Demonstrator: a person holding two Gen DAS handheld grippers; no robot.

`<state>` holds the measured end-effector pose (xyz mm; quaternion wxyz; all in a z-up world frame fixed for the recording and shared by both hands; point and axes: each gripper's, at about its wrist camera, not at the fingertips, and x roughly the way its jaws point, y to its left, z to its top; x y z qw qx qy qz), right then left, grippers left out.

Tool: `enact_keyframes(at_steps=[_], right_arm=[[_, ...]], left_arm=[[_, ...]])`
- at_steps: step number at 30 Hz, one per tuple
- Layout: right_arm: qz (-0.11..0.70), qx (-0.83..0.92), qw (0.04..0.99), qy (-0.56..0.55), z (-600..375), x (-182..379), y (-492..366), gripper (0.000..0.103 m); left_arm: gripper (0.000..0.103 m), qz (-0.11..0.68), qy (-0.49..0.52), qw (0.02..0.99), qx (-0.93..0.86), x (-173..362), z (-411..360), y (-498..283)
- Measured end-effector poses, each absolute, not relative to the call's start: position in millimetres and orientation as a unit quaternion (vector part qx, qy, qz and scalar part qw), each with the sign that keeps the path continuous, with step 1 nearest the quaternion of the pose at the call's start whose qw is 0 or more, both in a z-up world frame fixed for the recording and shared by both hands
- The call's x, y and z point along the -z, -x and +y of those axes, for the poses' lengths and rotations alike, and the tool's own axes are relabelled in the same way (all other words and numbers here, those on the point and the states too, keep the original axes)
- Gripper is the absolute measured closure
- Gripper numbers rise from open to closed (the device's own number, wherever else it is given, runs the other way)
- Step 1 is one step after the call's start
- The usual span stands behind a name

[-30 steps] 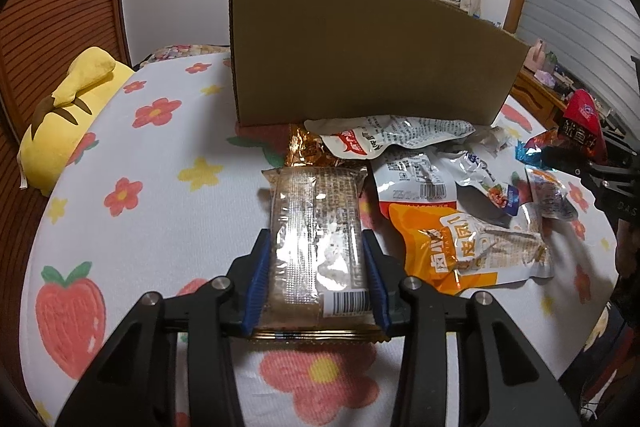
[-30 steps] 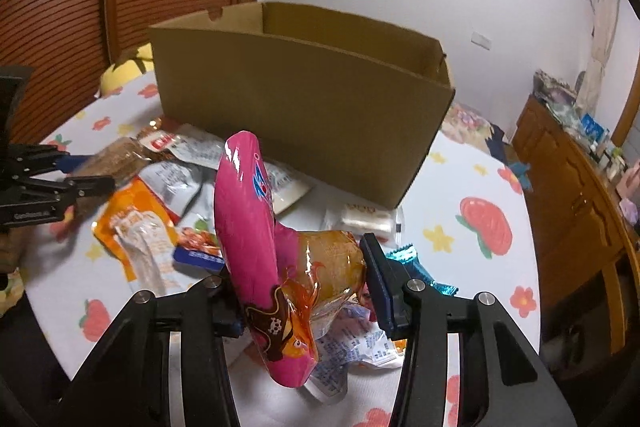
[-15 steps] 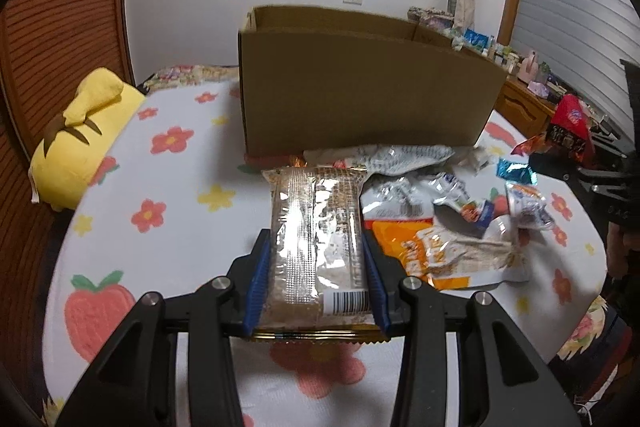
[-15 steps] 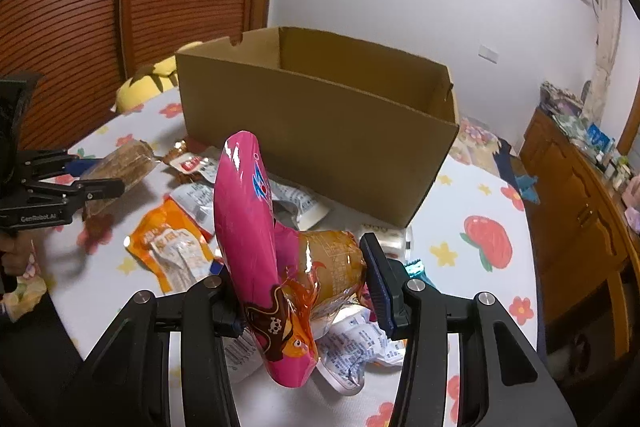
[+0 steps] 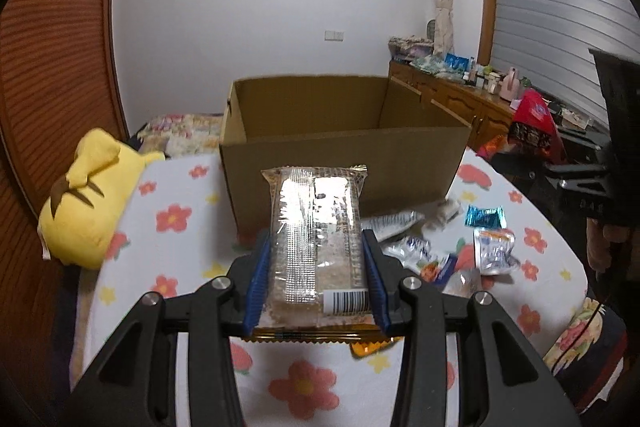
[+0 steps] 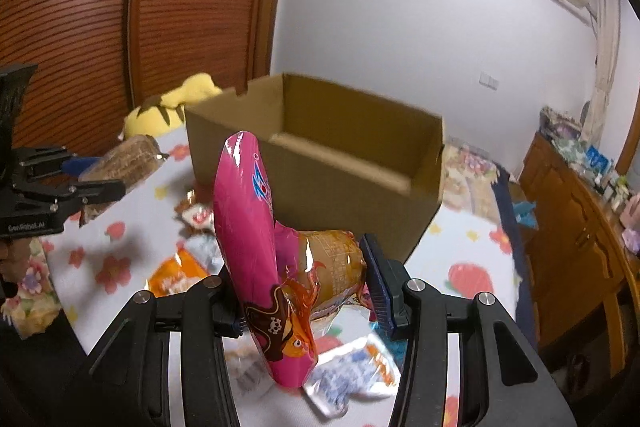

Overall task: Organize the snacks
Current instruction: 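Carry the wafer pack and pink candy over the box and release the candy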

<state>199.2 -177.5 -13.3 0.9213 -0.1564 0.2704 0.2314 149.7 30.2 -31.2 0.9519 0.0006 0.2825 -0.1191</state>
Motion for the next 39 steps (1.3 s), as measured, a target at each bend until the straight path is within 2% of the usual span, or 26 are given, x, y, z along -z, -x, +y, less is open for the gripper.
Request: enact_keyframes(at_steps=[8, 15, 34, 37, 39], right_arm=[[0.239, -0.241, 0.929, 0.151, -167, -20, -228, 0.055], [0.245, -0.243, 0.93, 0.124, -167, -28, -274, 0.055], [0.326, -0.241, 0.909, 0.097, -182, 12, -340, 0.054], [0.33, -0.242, 0.907, 0.094, -184, 16, -342, 0.052], [0.329, -0.242, 0.908, 0.091, -185, 16, -343, 0.047]], left_arm=[[0.061, 0.268, -0.013, 0.956, 0.119, 6, 30, -178], [0.061, 0.264, -0.017, 0.957, 0.122, -8, 26, -214], [0.061, 0.285, -0.032, 0.948, 0.137, 0, -4, -297], [0.061, 0.29, -0.035, 0.946, 0.137, 3, -7, -305], [0.061, 0.293, -0.037, 0.945, 0.137, 5, -10, -311]])
